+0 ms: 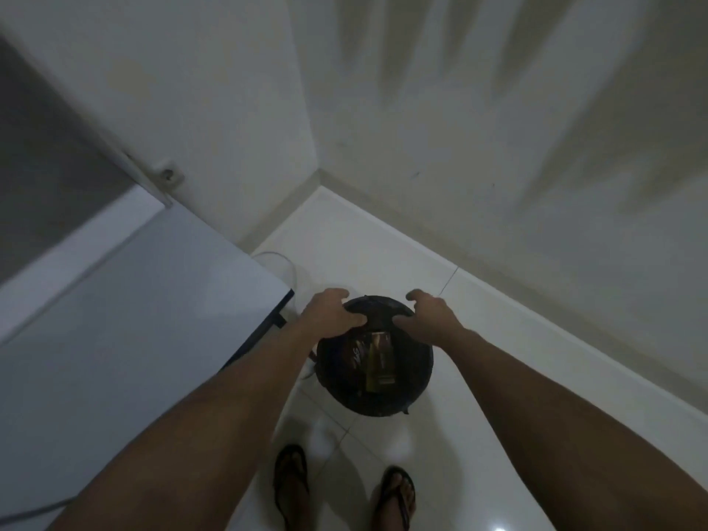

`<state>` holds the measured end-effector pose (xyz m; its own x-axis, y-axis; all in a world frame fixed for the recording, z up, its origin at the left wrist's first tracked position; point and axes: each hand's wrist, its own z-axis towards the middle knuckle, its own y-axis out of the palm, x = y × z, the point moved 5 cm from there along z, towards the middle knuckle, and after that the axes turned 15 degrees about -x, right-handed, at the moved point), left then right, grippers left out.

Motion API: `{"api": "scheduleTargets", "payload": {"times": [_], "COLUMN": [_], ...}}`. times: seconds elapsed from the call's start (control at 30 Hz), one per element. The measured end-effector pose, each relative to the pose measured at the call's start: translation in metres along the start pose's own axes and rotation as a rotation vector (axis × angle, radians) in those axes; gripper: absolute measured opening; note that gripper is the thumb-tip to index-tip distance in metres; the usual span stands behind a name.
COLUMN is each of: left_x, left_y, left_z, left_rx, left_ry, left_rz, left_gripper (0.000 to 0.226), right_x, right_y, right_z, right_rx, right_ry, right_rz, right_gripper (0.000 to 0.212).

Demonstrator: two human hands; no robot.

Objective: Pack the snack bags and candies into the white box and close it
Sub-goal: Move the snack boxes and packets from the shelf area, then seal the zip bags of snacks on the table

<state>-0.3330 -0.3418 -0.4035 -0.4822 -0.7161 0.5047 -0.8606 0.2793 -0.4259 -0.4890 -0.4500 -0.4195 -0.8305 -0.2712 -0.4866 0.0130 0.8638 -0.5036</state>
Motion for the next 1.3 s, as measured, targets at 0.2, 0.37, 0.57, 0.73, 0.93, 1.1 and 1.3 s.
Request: {"api": "scheduleTargets", "payload": {"times": [0.2,0.37,0.57,0.73,0.93,1.1,1.3], "left_x": [0.037,0.034,-0.017,-0.096,-0.205,-0.296,-0.392], "left_y": [-0.049,-0.084,-0.121,-0.139,-0.138,-0.128,-0.103], "left_z": [-0.081,-0.157,-0.252,-0.334,-0.429,-0.503,-0.570], "left_rx": [0.086,0.179,0.291,0.381,0.448,0.504,0.563], "left_ry": [0.039,0.037,-0.036,-0.114,-0.172,-0.227,-0.300], "left_rz": [-0.094,-0.105,-0.122,-0.211,-0.324,-0.328,-0.357], "left_gripper": [0.083,0.087,0.089,0.087,0.084,0.075,0.056], "right_x": [-0.078,-0.151,-0.252,-0.338,-0.432,-0.499,-0.557], "right_y": [-0.057,-0.075,-0.052,-0.004,0.092,0.190,0.295], "right_z": [-0.060,-0.101,-0.141,-0.169,-0.206,-0.234,-0.261], "right_rx": [0.022,0.006,-0.034,-0.072,-0.122,-0.182,-0.229], "right_ry": [-0.134,-0.213,-0.347,-0.441,-0.548,-0.581,-0.635], "right_rz": [-0.115,-0.225,-0.350,-0.464,-0.558,-0.640,-0.701], "right_gripper": [0.071,0.070,0.068,0.069,0.069,0.067,0.053]}}
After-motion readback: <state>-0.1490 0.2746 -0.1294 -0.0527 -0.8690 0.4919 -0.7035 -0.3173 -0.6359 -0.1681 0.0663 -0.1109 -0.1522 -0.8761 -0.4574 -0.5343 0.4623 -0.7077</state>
